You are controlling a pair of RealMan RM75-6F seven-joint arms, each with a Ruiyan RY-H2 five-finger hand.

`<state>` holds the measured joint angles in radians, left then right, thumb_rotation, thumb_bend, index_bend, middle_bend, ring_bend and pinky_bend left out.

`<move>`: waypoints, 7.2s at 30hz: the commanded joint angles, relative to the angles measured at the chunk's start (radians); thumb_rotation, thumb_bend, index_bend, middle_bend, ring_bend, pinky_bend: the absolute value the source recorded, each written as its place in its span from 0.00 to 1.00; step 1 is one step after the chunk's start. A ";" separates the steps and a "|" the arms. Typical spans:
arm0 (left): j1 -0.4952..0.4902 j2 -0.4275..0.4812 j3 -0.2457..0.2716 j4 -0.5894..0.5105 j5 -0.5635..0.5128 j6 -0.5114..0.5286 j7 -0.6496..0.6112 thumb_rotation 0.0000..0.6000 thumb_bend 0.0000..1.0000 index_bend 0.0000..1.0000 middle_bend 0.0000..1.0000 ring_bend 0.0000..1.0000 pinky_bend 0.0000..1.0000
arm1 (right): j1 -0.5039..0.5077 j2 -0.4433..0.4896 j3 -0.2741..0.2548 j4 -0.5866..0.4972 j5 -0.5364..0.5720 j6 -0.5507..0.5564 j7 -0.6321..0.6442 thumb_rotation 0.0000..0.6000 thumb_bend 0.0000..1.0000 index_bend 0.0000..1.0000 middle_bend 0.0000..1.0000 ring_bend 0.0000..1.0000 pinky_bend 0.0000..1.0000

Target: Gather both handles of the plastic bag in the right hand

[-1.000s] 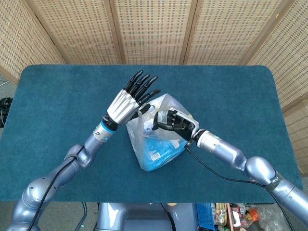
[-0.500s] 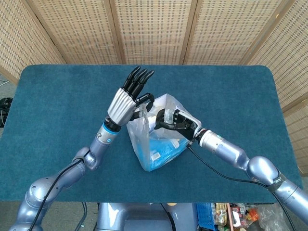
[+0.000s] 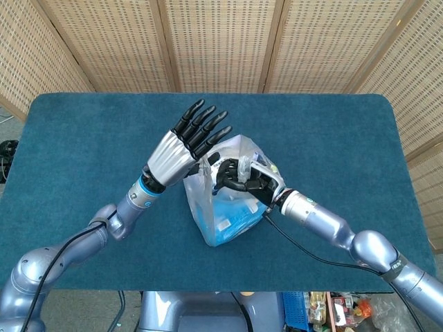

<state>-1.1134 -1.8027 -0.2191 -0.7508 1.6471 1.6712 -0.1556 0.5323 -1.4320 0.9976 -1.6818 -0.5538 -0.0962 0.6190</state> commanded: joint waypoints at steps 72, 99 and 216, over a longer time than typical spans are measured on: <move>0.003 0.095 -0.041 -0.195 -0.004 -0.180 0.219 1.00 0.38 0.00 0.00 0.00 0.00 | 0.200 0.020 -0.159 -0.084 -0.033 0.289 0.177 1.00 0.35 0.38 0.41 0.20 0.23; 0.003 0.115 -0.057 -0.237 -0.002 -0.178 0.231 1.00 0.39 0.00 0.00 0.00 0.00 | 0.232 0.053 -0.200 -0.108 -0.040 0.338 0.211 1.00 0.35 0.30 0.24 0.04 0.15; 0.216 0.411 0.033 -0.346 -0.094 -0.298 -0.306 0.65 0.00 0.00 0.00 0.00 0.00 | 0.250 0.216 -0.208 -0.164 0.065 0.376 0.262 1.00 0.44 0.53 0.70 0.66 0.61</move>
<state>-0.9121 -1.4098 -0.1890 -1.0812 1.5593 1.3731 -0.4647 0.7745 -1.2234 0.7929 -1.8410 -0.4965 0.2712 0.8810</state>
